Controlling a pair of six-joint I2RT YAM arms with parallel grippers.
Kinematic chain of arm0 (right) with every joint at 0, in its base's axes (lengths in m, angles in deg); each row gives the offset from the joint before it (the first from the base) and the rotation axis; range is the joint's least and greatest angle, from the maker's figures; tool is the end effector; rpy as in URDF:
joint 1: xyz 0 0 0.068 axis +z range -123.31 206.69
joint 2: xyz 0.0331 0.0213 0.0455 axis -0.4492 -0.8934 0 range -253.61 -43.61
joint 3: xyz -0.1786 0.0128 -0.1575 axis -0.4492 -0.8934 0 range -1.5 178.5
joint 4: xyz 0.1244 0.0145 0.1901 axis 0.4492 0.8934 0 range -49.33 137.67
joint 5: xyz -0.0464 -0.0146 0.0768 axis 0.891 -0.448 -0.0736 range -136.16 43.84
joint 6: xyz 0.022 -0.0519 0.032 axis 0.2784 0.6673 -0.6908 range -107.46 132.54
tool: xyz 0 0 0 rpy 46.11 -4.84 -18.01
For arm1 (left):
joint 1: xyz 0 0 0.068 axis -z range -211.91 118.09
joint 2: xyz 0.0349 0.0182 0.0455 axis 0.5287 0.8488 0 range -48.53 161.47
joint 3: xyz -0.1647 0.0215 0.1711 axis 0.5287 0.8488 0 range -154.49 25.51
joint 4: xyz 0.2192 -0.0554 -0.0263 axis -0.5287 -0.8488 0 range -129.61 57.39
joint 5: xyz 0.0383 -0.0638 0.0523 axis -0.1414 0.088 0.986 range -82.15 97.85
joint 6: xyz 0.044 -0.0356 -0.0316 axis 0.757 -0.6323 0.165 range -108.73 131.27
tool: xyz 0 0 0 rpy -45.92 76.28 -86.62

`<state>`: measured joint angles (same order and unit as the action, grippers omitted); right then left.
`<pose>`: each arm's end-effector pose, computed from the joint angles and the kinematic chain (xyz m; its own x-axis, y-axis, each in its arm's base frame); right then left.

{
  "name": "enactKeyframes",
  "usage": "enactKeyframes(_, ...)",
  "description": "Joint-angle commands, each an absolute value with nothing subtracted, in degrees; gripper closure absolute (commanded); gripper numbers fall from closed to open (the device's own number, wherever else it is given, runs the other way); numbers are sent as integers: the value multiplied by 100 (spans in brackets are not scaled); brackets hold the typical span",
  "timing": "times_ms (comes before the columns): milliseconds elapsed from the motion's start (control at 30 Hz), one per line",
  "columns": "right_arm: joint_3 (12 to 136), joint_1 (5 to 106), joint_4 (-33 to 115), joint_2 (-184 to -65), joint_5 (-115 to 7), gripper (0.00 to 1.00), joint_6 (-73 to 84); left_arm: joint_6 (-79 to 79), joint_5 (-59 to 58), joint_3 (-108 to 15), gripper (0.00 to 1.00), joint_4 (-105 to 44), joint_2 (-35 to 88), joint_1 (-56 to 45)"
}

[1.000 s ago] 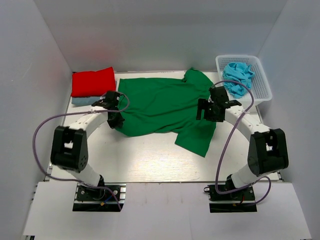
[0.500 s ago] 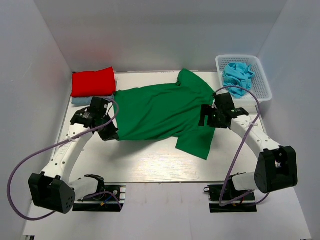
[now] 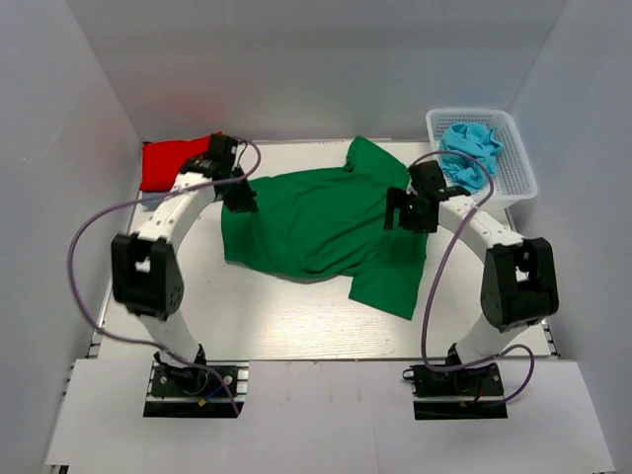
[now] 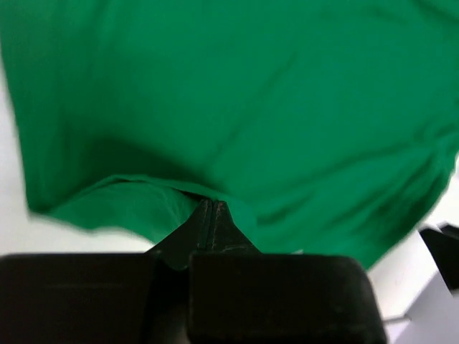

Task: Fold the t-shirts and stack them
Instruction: Flatten out the tshirt

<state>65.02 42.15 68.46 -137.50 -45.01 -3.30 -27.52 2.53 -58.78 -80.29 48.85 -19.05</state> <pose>0.3081 0.0842 0.1964 -0.8308 0.0535 -0.5541 -0.0298 0.9897 0.1402 0.3175 -0.0774 0.2426 -0.8297 -0.4503 -0.3300 -0.3258 0.8705 -0.3689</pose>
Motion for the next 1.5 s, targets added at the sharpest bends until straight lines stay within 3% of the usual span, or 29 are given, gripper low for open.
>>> enactKeyframes(0, 7178, 4198, 6826, -14055, -4344, 11, -162, -2398, 249, -6658, 100, -7576, 5533, -1935)
enactKeyframes(67, 7389, 4172, 6940, -14362, -4282, 11, -144, -2205, 249, -7236, 100, -7786, 6271, -1935)
enactKeyframes(133, 7478, 4190, 7028, -14607, -4273, 11, -161, -2038, 249, -7860, 92, -8180, 6903, -1935)
enactKeyframes(167, 7513, 4190, 7063, -14653, -4282, 11, -161, -1968, 249, -8020, 69, -8287, 7037, -1935)
enactKeyframes(267, 7645, 4189, 7046, -14846, -4386, 11, -196, -1826, 450, -8128, 40, -8306, 7057, -1935)
enactKeyframes(333, 7803, 4181, 7055, -14952, -4440, 11, -214, -1748, 608, -7796, 4, -8131, 6881, -1987)
enactKeyframes(367, 7856, 4181, 7107, -15091, -4518, 11, -257, -1686, 679, -7698, 0, -7982, 6785, -1987)
enactKeyframes(533, 8138, 4189, 7204, -15286, -4554, 11, -284, -1475, 908, -7249, 5, -7638, 6581, -2048)
enactKeyframes(733, 8296, 4198, 7345, -15426, -4458, 11, -337, -1352, 399, -7556, 29, -7523, 7118, -2102)
enactKeyframes(1133, 8305, 4172, 7608, -15479, -4045, 11, -337, -746, -32, -7531, 45, -7251, 7583, -2102)
enactKeyframes(1267, 8252, 4163, 7618, -15444, -4027, 11, -302, -614, 133, -7293, 45, -7365, 7583, -1997)
enactKeyframes(1467, 8129, 4181, 7591, -15400, -4053, 11, -293, -666, 73, -7372, 60, -7312, 7531, -1996)
